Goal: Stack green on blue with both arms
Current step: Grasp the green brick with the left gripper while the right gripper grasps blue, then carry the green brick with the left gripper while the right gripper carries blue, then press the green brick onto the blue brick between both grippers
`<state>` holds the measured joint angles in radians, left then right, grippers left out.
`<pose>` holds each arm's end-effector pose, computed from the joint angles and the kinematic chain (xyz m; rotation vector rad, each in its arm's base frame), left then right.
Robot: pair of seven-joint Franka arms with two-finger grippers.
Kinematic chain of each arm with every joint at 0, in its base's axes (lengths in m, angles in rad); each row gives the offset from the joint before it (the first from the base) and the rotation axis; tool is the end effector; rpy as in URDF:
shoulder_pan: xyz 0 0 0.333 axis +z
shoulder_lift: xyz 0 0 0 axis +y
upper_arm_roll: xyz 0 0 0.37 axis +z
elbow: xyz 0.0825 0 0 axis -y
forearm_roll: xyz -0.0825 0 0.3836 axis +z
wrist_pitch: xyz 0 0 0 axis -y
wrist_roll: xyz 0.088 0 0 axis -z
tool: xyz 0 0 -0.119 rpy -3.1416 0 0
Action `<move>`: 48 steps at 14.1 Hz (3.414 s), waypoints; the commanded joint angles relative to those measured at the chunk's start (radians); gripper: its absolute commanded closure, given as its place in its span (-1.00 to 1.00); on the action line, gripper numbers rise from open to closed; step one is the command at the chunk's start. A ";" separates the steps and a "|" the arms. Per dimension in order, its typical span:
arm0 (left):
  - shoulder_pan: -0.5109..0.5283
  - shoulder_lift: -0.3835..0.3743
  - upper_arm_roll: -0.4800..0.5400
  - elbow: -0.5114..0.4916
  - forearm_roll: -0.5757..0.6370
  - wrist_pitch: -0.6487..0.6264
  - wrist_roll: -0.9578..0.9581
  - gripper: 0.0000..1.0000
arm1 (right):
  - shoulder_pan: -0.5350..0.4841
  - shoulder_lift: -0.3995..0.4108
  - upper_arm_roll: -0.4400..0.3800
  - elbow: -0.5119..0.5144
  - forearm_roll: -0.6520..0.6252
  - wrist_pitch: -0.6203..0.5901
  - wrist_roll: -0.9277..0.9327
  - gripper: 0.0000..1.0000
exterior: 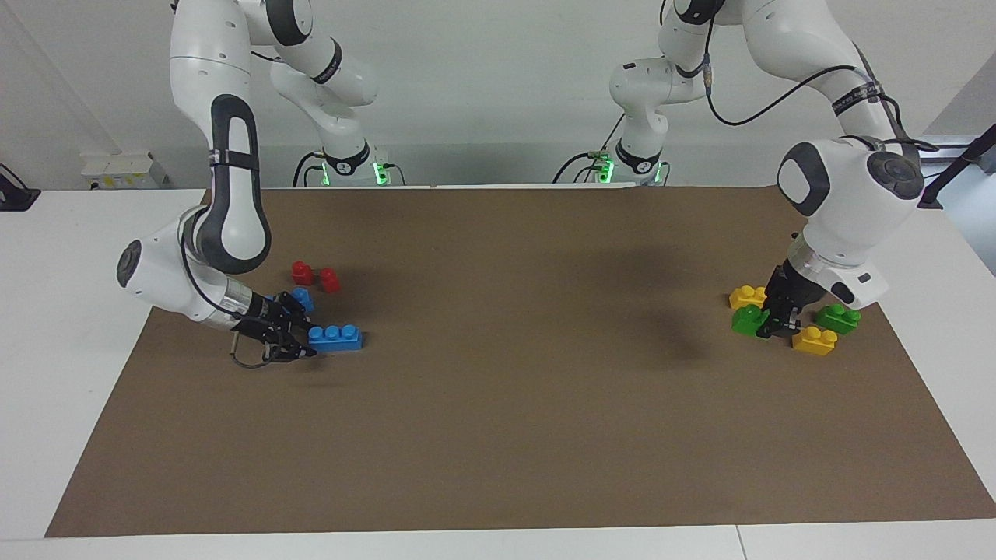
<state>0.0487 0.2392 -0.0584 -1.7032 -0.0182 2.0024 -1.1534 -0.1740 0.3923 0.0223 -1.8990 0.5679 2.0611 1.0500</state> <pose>0.6501 -0.0043 0.4973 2.5844 1.6801 0.0519 0.6234 -0.0617 0.3242 -1.9831 1.9115 0.5748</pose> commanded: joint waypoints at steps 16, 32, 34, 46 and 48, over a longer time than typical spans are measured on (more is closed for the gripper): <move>-0.078 -0.049 0.005 0.008 0.011 -0.086 -0.155 1.00 | 0.401 -0.007 0.005 0.210 -0.005 0.120 0.396 1.00; -0.358 -0.104 -0.011 -0.055 0.009 -0.016 -0.656 1.00 | 0.702 0.079 0.008 0.104 0.083 0.438 0.634 1.00; -0.401 -0.121 -0.011 -0.105 0.009 0.036 -0.713 1.00 | 0.705 0.077 0.008 0.091 0.084 0.451 0.637 1.00; -0.560 -0.069 -0.006 -0.256 0.023 0.275 -0.933 1.00 | 0.712 0.079 0.010 0.032 0.083 0.522 0.610 1.00; -0.585 -0.045 -0.006 -0.263 0.064 0.301 -0.974 1.00 | 0.712 0.077 0.010 0.031 0.083 0.524 0.611 1.00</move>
<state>-0.4992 0.1769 -0.0786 -1.9412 -0.0036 2.2539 -2.0672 0.5350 0.4792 0.0323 -1.8376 0.6286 2.5537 1.6793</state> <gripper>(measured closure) 0.661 0.656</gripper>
